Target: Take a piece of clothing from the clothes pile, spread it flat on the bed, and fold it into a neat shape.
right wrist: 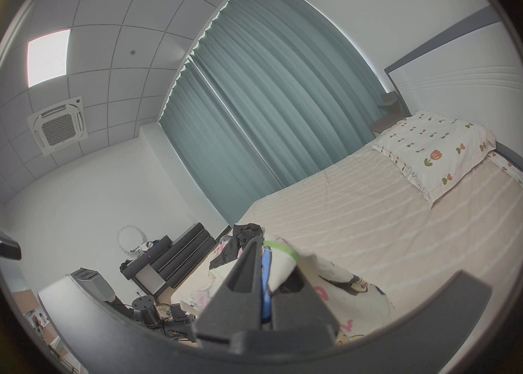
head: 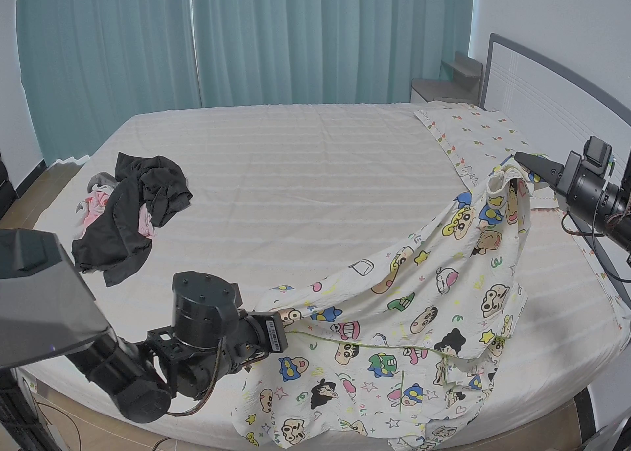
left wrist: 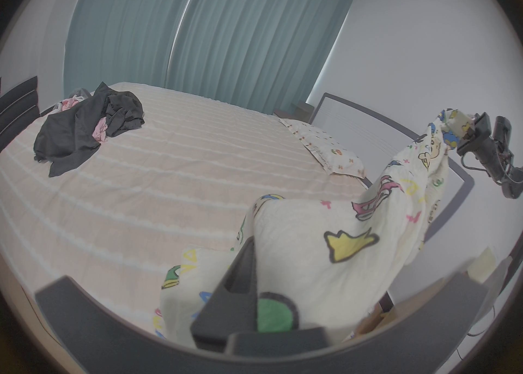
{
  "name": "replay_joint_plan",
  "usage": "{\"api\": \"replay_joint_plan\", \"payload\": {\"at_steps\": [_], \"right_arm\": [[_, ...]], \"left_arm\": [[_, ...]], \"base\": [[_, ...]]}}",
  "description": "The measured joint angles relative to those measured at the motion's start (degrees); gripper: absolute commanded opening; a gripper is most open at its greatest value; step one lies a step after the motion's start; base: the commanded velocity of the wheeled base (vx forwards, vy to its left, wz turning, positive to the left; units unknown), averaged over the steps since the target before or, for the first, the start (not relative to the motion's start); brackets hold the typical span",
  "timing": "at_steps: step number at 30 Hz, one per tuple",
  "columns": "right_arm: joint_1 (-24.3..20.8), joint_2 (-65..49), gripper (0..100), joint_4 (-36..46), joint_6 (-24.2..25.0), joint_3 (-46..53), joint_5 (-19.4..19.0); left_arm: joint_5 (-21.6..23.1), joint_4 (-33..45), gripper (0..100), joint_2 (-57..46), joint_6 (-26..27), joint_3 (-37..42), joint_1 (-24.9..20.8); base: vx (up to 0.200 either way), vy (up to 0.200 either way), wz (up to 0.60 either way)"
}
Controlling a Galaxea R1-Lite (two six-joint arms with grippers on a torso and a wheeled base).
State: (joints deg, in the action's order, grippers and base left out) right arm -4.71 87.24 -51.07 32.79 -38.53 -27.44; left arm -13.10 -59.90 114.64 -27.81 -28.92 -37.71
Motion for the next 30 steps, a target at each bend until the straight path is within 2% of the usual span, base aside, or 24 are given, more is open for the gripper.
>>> {"api": "replay_joint_plan", "payload": {"at_steps": [2,12,18,19,20,21,26,30], "right_arm": [[0.16,2.04,0,-1.54,0.02,-0.10,0.00],[0.57,15.69,0,-11.67,0.05,-1.18,0.62],[0.61,25.64,0,-14.37,0.07,-4.62,2.34],[0.60,27.01,0,-14.51,0.07,-5.32,2.46],[0.55,28.56,0,-14.63,0.11,-6.22,2.62],[0.55,29.90,100,-14.70,0.11,-7.02,2.76],[0.39,36.99,100,-15.01,1.48,-12.84,5.74],[0.22,41.62,100,-15.12,6.38,-17.93,12.01]], "left_arm": [[0.00,-0.06,0,3.08,0.15,-2.15,1.13],[-0.20,0.84,0,16.31,0.82,-15.59,4.63],[-0.30,6.86,0,22.21,1.27,-23.65,6.70],[-0.30,7.50,100,22.91,1.32,-24.53,6.97],[-0.30,8.03,100,23.67,1.37,-25.49,7.25],[-0.33,8.36,100,24.28,1.38,-26.28,7.52],[-0.93,9.22,100,27.33,1.40,-32.20,9.29],[-3.97,9.44,100,29.49,1.40,-37.73,11.25]], "base": [[0.200,0.000,0.00],[0.000,0.000,0.00],[0.000,0.000,0.00],[0.000,0.000,0.00],[0.000,0.000,0.00],[0.000,0.000,0.00],[0.000,0.000,0.00],[0.000,0.000,0.00]]}}
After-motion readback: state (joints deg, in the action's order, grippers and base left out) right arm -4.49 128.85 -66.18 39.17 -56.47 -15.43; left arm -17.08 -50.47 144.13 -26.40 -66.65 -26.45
